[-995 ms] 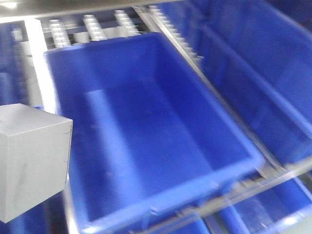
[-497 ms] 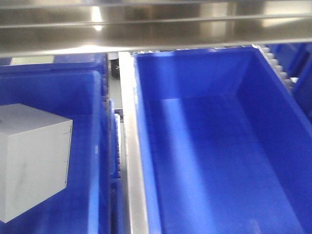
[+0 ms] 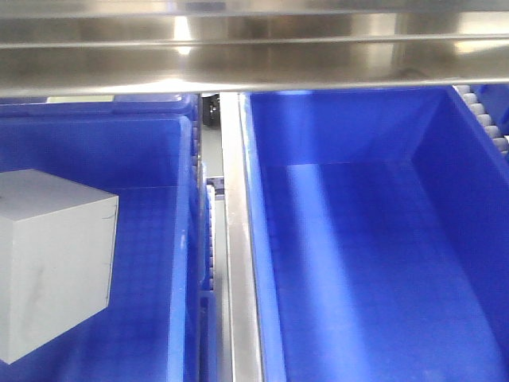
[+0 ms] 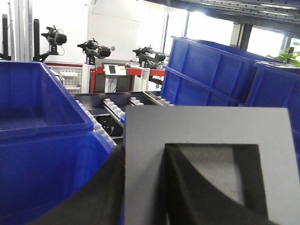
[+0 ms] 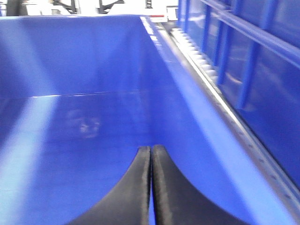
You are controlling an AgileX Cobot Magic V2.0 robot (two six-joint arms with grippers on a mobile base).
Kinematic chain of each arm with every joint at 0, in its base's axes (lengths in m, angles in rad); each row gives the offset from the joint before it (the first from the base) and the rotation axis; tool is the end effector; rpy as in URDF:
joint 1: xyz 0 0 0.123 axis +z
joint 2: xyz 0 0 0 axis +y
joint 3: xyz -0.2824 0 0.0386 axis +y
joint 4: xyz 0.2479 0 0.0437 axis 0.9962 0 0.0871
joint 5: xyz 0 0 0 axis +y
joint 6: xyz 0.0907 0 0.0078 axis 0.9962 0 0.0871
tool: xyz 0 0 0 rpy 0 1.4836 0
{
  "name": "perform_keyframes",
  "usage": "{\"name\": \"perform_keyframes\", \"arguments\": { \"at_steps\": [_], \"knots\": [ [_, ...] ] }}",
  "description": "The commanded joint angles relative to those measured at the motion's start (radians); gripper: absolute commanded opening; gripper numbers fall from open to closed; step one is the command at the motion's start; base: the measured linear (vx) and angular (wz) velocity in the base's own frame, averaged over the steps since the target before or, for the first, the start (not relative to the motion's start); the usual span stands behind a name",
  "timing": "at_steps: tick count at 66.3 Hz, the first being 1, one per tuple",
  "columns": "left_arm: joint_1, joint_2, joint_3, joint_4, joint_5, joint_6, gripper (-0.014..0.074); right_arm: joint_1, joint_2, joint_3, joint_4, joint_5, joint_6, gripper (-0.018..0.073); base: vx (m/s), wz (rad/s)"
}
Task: Sort gray base to blue bin
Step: 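Turn the base to face the two large blue bins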
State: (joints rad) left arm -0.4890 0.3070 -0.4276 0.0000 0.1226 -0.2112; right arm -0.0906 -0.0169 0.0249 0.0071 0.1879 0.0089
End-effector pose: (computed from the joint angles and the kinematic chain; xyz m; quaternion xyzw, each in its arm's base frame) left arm 0.0654 -0.0348 0.3260 0.0936 0.6698 -0.2526 0.6919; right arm 0.0555 -0.0049 0.1885 0.0392 0.7434 -0.0244 0.6672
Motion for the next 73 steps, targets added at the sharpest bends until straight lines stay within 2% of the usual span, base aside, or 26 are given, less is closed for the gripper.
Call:
{"name": "perform_keyframes", "arguments": {
  "at_steps": [1, 73],
  "knots": [
    [-0.004, 0.006, -0.029, 0.000, -0.107, -0.006, -0.0006, 0.000, 0.015, 0.005, -0.007, -0.038, -0.009, -0.0005, -0.01, 0.12],
    [-0.004, 0.006, -0.029, 0.000, -0.107, -0.006, -0.0006, 0.000, 0.015, 0.005, -0.007, -0.038, -0.009, -0.0005, 0.00, 0.05]
  ]
}}
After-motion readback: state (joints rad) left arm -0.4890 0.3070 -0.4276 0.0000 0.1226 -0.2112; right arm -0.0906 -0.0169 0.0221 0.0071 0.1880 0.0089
